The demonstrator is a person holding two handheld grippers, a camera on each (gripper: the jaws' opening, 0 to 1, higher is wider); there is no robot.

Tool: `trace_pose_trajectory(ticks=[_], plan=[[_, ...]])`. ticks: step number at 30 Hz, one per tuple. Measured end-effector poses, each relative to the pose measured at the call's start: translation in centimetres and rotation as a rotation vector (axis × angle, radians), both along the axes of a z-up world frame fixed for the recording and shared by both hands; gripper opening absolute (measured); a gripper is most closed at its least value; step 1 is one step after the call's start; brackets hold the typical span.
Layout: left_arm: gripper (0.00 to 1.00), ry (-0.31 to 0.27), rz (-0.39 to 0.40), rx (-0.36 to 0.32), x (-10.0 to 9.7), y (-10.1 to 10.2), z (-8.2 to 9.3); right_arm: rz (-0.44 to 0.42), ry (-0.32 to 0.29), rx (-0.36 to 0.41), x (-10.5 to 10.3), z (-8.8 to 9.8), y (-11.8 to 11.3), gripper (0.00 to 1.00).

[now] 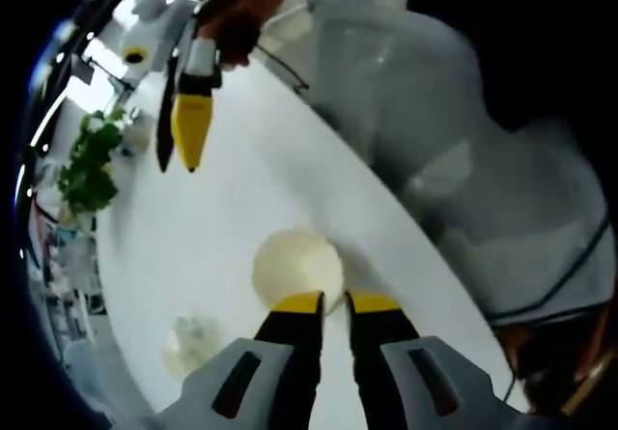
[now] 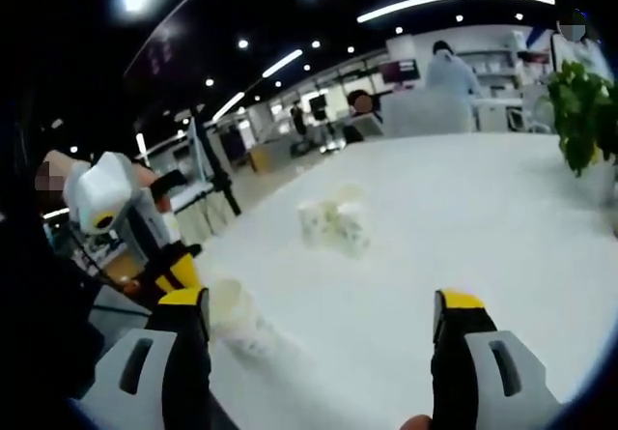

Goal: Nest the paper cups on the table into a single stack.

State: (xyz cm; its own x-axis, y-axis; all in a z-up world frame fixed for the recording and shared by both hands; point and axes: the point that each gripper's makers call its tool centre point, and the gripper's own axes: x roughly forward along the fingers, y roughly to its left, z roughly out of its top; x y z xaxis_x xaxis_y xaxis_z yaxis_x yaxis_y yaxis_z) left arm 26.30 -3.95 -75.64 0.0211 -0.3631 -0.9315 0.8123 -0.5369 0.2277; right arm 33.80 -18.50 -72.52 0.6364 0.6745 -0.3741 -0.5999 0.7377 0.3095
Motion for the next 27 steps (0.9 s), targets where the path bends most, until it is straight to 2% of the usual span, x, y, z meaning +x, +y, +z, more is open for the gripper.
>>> trace_pose_trajectory(ticks=[2,7,9,12,16,17,21,24,27], plan=[[0.08,0.033,0.051,-0.026,-0.1,0.1,0.1,0.0,0.001,-0.003,0.0,0.1,0.0,0.94],[0.09,0.064,0.151,-0.092,0.4,0.4,0.7,-0.002,0.002,-0.006,0.1,0.0,-0.1,0.94],[0.09,0.094,0.205,-0.135,0.5,0.5,0.9,-0.003,0.001,-0.005,0.1,0.1,0.0,0.94],[0.14,0.089,0.25,-0.166,1.1,1.0,0.9,-0.001,0.002,-0.005,0.1,0.1,0.0,0.94],[0.17,0.137,0.367,-0.225,1.5,1.5,1.4,0.005,0.004,-0.008,0.0,0.2,0.3,0.94],[0.17,0.149,0.397,-0.259,1.7,1.4,1.9,0.006,0.005,-0.009,0.0,0.2,0.3,0.94],[0.2,0.137,0.431,-0.292,2.3,2.2,2.4,0.017,0.004,-0.016,0.0,0.3,0.5,0.94],[0.24,0.171,0.503,-0.334,2.6,2.6,2.3,0.015,0.001,-0.015,0.1,0.5,0.5,0.94],[0.29,0.171,0.549,-0.347,3.0,3.4,1.9,0.016,0.002,-0.019,0.2,0.6,0.6,0.94]])
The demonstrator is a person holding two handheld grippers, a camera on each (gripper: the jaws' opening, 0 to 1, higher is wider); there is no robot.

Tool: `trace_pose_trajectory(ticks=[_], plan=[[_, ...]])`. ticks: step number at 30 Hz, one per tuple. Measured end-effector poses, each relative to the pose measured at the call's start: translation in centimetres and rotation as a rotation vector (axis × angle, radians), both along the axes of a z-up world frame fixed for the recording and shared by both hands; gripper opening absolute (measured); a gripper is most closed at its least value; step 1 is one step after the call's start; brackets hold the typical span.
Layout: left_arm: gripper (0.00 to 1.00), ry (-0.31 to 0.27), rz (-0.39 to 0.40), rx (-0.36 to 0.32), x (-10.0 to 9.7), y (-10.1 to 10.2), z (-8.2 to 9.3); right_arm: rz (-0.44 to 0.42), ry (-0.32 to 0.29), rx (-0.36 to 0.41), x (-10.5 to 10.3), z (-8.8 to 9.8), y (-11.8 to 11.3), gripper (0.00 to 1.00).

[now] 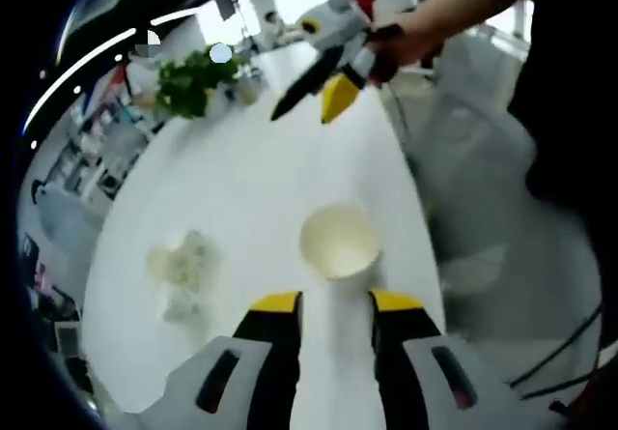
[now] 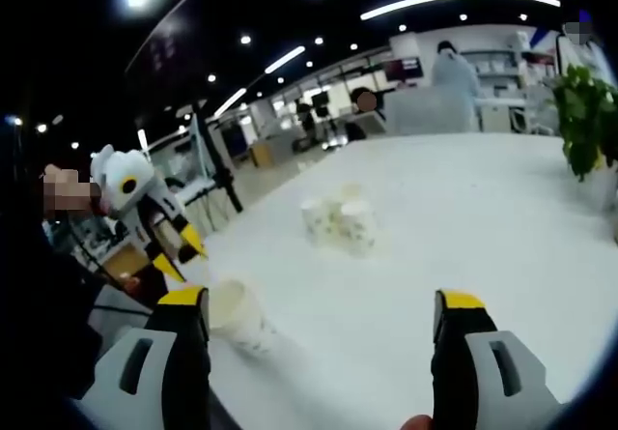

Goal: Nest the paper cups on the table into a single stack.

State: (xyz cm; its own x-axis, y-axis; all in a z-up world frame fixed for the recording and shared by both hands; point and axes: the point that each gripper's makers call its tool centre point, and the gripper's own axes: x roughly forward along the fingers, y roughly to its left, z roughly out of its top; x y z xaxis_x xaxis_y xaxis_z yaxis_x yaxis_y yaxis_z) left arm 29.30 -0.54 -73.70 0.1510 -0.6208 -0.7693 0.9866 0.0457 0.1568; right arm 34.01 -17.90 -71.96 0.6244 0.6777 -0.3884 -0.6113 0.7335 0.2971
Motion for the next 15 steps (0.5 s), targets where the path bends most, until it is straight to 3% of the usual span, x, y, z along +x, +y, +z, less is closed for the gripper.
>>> trace_pose_trajectory(ticks=[7,15], plan=[[0.4,0.018,0.187,-0.12,1.4,1.2,0.6,0.004,0.003,-0.002,0.0,0.0,0.3,0.94],[0.51,0.018,0.287,-0.184,2.3,2.2,1.1,0.009,0.008,0.002,-0.3,-0.2,0.6,0.94]])
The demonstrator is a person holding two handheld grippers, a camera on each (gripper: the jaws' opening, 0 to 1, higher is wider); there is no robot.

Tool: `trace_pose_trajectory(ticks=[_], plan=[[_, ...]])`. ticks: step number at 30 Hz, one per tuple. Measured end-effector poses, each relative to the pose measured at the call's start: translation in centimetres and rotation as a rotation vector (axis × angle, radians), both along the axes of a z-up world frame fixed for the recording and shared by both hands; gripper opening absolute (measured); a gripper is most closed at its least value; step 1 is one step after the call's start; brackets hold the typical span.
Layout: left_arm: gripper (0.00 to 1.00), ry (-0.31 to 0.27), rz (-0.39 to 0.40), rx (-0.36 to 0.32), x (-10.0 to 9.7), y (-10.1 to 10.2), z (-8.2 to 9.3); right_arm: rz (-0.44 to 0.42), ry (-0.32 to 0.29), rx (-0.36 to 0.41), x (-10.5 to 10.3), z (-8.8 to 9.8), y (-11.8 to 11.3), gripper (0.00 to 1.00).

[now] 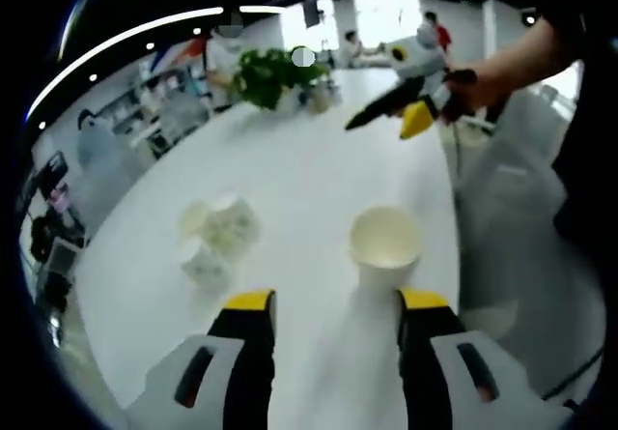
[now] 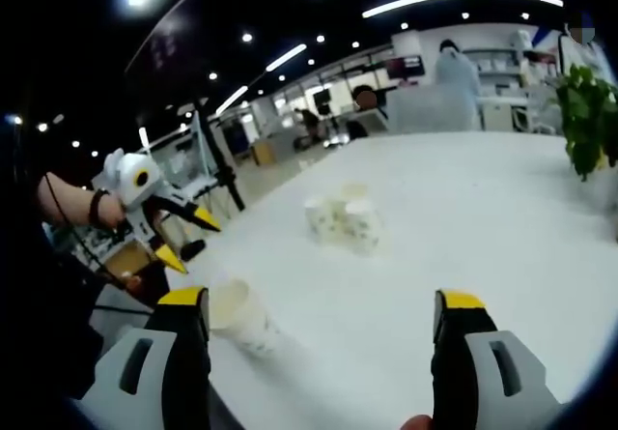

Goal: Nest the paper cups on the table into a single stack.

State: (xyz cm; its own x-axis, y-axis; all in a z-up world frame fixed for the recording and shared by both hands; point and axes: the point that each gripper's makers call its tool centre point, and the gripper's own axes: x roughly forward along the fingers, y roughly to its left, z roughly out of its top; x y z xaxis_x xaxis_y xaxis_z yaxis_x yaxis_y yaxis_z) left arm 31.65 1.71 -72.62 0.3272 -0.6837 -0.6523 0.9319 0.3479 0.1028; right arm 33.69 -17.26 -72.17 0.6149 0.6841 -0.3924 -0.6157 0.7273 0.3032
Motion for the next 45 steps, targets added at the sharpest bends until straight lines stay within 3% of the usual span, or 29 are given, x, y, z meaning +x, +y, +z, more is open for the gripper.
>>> trace_pose_trajectory(ticks=[7,14,18,30,33,45], plan=[[0.59,-0.013,0.053,-0.04,0.4,0.2,0.4,-0.007,0.001,0.005,-0.1,0.1,-0.1,0.94],[0.76,-0.007,0.127,-0.082,1.0,0.7,0.2,-0.013,0.007,0.003,-0.3,-0.1,-0.4,0.94],[0.82,-0.021,0.166,-0.147,1.5,0.9,1.0,-0.013,0.012,0.003,-0.4,-0.2,-0.3,0.94],[1.0,-0.022,0.244,-0.184,2.2,2.3,1.0,0.001,0.009,0.003,-0.3,-0.2,0.3,0.95],[1.0,-0.026,0.26,-0.211,2.3,2.4,1.3,0.007,0.009,0.001,-0.3,-0.2,0.4,0.95],[0.99,-0.033,0.292,-0.214,2.8,2.9,1.4,0.029,-0.025,-0.027,0.8,0.8,0.9,0.95]])
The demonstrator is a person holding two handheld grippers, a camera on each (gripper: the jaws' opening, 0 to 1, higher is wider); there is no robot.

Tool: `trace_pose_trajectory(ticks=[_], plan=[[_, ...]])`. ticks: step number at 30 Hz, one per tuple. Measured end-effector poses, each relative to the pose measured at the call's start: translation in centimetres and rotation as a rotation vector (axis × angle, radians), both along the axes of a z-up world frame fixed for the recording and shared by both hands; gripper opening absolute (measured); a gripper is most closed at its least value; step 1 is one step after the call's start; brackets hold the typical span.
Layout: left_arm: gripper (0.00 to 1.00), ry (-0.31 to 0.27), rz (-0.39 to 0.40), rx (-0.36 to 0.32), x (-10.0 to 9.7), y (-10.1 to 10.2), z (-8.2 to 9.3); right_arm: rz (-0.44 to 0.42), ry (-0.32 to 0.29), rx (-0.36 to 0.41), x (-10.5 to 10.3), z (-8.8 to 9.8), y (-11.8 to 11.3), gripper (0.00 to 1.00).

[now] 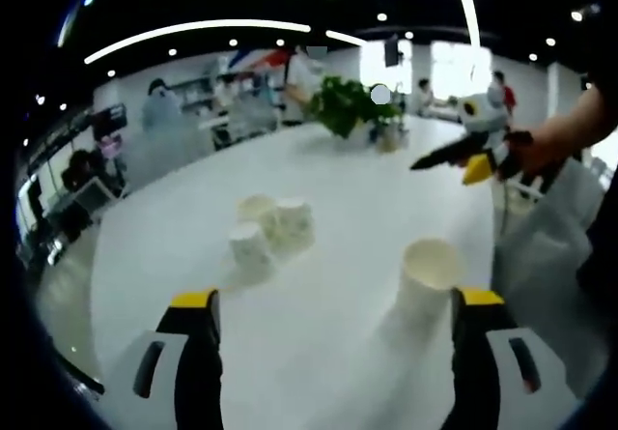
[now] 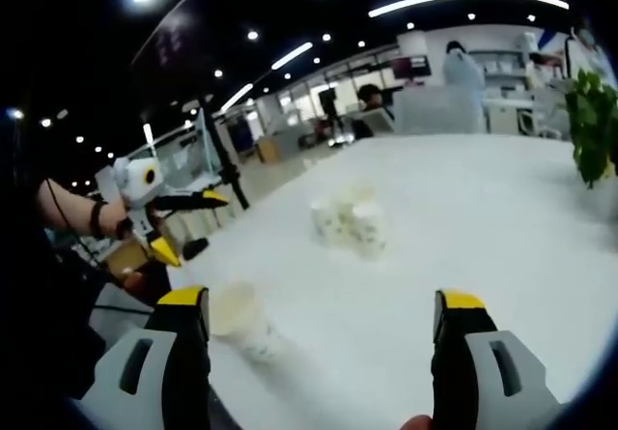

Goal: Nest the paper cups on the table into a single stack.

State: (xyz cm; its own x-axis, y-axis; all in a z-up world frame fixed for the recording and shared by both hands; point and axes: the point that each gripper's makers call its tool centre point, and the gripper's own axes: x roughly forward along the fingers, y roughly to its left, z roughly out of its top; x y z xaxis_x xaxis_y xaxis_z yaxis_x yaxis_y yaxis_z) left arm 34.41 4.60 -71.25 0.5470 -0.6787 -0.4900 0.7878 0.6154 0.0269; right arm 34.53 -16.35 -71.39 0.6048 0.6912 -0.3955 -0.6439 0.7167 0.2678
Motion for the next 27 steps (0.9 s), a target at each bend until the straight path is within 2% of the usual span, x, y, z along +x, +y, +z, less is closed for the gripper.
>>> trace_pose_trajectory(ticks=[6,10,15,21,24,27], plan=[[0.99,0.007,0.01,0.004,0.2,0.2,-0.1,0.062,-0.052,-0.073,2.4,1.2,0.5,0.9],[0.98,0.015,0.018,0.006,0.2,0.4,-0.3,0.117,-0.11,-0.167,4.4,1.6,0.9,0.81],[0.98,0.014,0.028,0.0,0.2,0.5,-0.2,0.187,-0.161,-0.223,6.9,2.2,2.3,0.74],[0.99,0.023,0.037,-0.005,0.1,0.6,-0.4,0.324,-0.228,-0.368,9.3,1.6,4.3,0.65],[1.0,0.035,0.044,-0.007,0.1,0.7,-0.6,0.358,-0.223,-0.362,9.7,1.3,5.6,0.6],[1.0,0.034,0.05,-0.014,0.2,0.7,-0.5,0.412,-0.233,-0.442,10.2,0.0,5.9,0.58]])
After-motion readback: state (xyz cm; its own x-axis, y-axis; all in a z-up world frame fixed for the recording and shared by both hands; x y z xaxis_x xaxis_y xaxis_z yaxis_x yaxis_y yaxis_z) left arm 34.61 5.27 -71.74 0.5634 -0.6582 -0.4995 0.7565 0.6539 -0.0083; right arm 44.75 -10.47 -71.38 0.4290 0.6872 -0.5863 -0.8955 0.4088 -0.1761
